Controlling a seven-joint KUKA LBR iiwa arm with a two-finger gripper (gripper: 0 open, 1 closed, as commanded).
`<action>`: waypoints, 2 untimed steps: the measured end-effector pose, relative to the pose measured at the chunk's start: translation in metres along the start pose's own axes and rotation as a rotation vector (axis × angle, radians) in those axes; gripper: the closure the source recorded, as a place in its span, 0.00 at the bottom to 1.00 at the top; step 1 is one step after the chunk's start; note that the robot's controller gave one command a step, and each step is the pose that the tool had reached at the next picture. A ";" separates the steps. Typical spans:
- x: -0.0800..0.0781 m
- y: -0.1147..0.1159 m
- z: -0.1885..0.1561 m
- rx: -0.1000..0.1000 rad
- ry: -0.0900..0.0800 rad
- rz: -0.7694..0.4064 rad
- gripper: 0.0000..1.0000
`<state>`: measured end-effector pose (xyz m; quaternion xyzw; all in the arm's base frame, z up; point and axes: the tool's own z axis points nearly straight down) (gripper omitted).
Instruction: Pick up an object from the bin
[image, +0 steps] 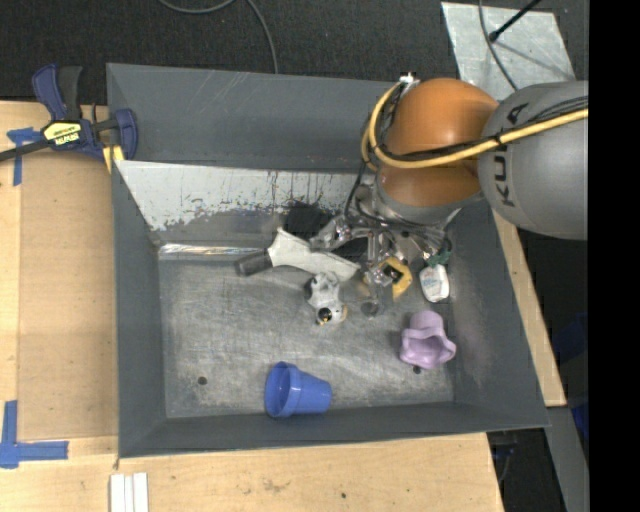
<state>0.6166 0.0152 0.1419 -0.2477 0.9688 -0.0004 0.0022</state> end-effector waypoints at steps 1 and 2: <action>-0.005 0.008 0.042 -0.001 0.001 -0.207 0.00; -0.035 0.039 0.065 0.004 0.007 -0.115 1.00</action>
Offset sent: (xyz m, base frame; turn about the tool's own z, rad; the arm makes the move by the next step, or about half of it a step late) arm 0.0083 0.0547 -0.0719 -0.1172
